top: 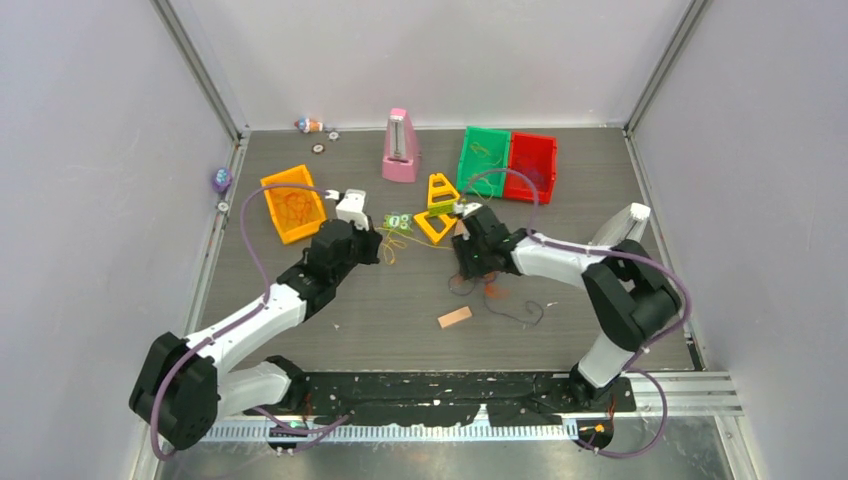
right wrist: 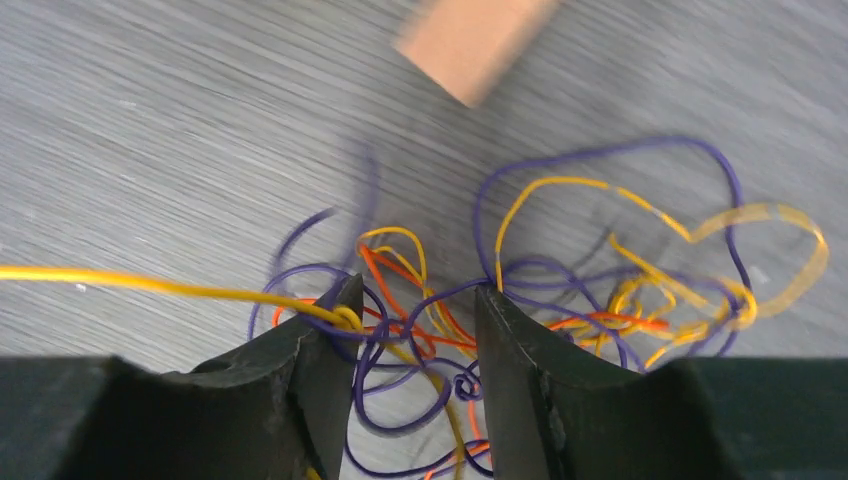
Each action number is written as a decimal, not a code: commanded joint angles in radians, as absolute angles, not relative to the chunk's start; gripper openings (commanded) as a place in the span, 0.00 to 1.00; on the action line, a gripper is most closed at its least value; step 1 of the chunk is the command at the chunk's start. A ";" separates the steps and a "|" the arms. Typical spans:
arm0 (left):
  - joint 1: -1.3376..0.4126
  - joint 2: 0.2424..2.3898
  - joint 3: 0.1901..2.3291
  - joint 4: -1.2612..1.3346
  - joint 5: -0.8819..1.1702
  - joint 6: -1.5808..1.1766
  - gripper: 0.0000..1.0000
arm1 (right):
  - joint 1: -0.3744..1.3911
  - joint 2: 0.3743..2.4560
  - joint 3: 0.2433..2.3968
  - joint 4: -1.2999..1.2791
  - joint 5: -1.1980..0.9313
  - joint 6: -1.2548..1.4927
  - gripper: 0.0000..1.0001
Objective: Untangle the cables
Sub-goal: Untie the cable.
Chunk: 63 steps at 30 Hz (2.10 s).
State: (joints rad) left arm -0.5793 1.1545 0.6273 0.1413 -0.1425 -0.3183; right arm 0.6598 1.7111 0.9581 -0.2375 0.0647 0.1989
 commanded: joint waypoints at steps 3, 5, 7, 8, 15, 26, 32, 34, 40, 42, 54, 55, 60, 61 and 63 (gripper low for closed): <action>-0.517 1.091 0.577 0.255 -0.219 -0.413 0.00 | 0.453 1.491 0.739 -0.217 0.023 0.337 0.48; -0.506 1.095 0.575 0.242 -0.236 -0.433 0.00 | 0.408 1.421 0.711 -0.212 0.016 0.356 0.49; -0.491 1.099 0.573 0.233 -0.241 -0.455 0.00 | 0.383 1.386 0.693 -0.214 0.015 0.367 0.50; -0.484 1.104 0.574 0.229 -0.243 -0.466 0.00 | 0.377 1.376 0.688 -0.214 0.015 0.372 0.51; -0.443 1.147 0.603 0.159 -0.268 -0.524 0.00 | 0.347 1.293 0.652 -0.213 0.038 0.391 0.56; -0.430 1.223 0.688 0.059 -0.181 -0.475 0.09 | 0.346 1.146 0.660 -0.228 -0.038 0.323 0.93; -0.430 1.260 0.751 -0.089 -0.192 -0.464 0.49 | 0.346 1.141 0.691 -0.247 -0.091 0.302 0.99; -0.430 1.244 0.746 -0.132 -0.192 -0.469 0.66 | 0.348 1.144 0.698 -0.246 -0.108 0.294 1.00; -0.430 1.166 0.783 -0.343 -0.163 -0.489 1.00 | 0.352 1.170 0.723 -0.232 -0.139 0.266 1.00; -0.430 1.140 0.811 -0.415 -0.165 -0.484 0.99 | 0.351 1.180 0.727 -0.224 -0.145 0.262 1.00; -0.427 1.029 0.909 -0.586 -0.169 -0.482 0.99 | 0.372 1.212 0.759 -0.194 -0.197 0.254 1.00; -0.427 1.041 0.913 -0.584 -0.156 -0.486 0.99 | 0.372 1.213 0.758 -0.192 -0.198 0.254 1.00; -0.427 1.176 0.978 -0.540 -0.059 -0.512 1.00 | 0.373 1.225 0.760 -0.173 -0.219 0.253 1.00; -0.427 1.205 0.992 -0.531 -0.050 -0.515 1.00 | 0.375 1.226 0.760 -0.171 -0.232 0.251 1.00; -0.428 1.265 1.006 -0.503 -0.043 -0.518 0.99 | 0.376 1.227 0.766 -0.172 -0.249 0.249 0.99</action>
